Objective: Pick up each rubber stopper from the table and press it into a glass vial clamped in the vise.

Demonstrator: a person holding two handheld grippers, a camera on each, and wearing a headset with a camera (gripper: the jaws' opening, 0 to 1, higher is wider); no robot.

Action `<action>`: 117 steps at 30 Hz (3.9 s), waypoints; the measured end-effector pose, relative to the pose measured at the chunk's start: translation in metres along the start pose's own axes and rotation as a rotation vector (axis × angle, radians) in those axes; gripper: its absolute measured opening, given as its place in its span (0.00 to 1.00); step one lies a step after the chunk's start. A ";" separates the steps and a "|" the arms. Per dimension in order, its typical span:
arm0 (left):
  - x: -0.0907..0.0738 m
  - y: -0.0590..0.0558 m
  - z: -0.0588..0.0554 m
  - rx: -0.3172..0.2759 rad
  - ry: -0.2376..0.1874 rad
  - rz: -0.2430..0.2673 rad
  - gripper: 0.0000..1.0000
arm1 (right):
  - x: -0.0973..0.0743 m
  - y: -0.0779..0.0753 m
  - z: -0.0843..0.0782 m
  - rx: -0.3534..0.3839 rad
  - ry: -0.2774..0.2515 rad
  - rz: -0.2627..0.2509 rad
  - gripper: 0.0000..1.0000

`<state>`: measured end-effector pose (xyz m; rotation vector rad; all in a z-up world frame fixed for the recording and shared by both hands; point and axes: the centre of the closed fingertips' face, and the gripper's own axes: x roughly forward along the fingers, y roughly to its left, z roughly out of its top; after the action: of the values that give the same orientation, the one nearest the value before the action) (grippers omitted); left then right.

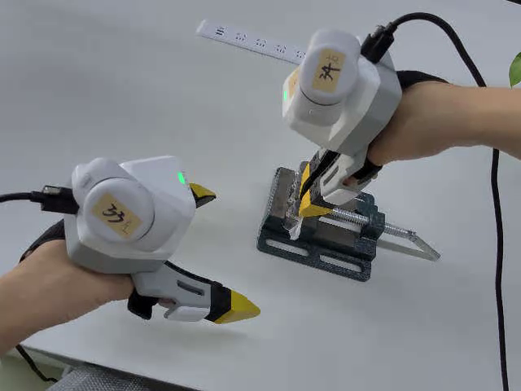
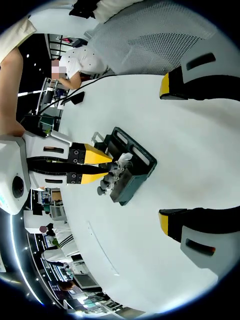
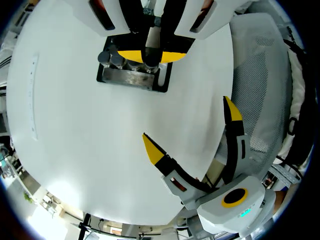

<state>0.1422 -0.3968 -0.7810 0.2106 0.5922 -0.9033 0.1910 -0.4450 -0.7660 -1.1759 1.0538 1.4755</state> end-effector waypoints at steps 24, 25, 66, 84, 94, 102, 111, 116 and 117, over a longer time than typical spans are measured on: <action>0.001 0.000 0.002 -0.002 -0.004 -0.002 0.89 | 0.002 -0.004 0.000 0.016 0.035 0.005 0.04; 0.002 0.000 0.001 -0.002 -0.004 -0.003 0.89 | 0.001 -0.003 0.001 0.016 0.034 0.004 0.04; 0.003 -0.003 -0.001 -0.014 0.011 -0.011 0.89 | -0.002 -0.002 -0.001 0.014 0.033 0.013 0.04; 0.003 -0.001 -0.002 -0.014 0.006 -0.008 0.89 | 0.001 -0.001 0.000 0.002 0.063 0.010 0.04; 0.003 -0.001 -0.002 -0.014 0.009 -0.007 0.89 | 0.002 -0.002 0.001 0.005 0.086 0.006 0.04; 0.004 -0.002 -0.001 -0.014 0.010 -0.011 0.89 | 0.003 -0.002 0.001 0.032 0.090 0.001 0.04; 0.005 -0.001 0.001 -0.012 0.006 -0.007 0.89 | 0.003 -0.002 -0.001 0.016 0.083 -0.004 0.05; 0.004 -0.001 0.000 -0.013 0.009 -0.005 0.89 | 0.002 -0.004 -0.002 0.018 0.065 0.006 0.06; 0.004 -0.001 0.000 -0.014 0.009 -0.004 0.89 | 0.002 -0.003 -0.002 0.018 0.063 0.007 0.06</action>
<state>0.1433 -0.4006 -0.7833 0.2012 0.6078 -0.9023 0.1937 -0.4460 -0.7681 -1.2140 1.1130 1.4391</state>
